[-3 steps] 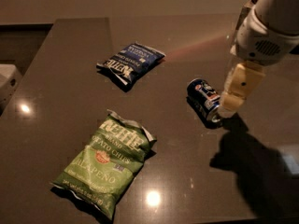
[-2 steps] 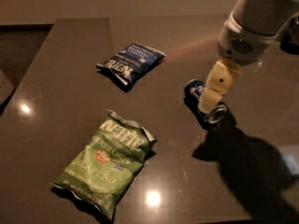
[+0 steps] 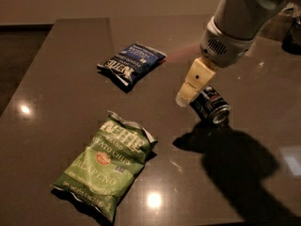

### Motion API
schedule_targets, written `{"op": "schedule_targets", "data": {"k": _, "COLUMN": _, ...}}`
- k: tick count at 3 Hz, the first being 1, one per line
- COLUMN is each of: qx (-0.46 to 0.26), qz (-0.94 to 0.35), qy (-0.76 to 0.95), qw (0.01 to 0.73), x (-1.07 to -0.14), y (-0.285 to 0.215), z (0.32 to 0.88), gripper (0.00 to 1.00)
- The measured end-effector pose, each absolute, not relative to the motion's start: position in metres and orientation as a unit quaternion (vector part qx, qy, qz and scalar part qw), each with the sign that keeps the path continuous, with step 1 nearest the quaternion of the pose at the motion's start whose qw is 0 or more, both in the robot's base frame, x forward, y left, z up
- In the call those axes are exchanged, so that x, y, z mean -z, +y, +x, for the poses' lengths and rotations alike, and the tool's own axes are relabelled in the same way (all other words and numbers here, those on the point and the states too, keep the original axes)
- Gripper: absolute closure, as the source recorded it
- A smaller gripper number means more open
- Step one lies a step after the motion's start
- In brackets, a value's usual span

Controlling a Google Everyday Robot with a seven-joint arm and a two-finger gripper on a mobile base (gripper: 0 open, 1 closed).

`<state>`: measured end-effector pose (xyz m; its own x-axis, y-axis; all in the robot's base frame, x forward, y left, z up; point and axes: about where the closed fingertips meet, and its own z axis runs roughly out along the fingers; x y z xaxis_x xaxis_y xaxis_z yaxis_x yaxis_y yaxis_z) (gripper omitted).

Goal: Move pepsi can near blue chip bag

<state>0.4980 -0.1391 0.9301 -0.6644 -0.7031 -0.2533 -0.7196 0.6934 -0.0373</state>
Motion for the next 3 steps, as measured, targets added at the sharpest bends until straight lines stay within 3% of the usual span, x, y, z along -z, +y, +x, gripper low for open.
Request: {"op": "schedule_targets", "data": {"k": 3, "qx": -0.016, "qz": -0.305, "qy": 0.944, "qw": 0.123, "x": -0.885, "y": -0.140, "z": 0.535, "gripper": 0.00}}
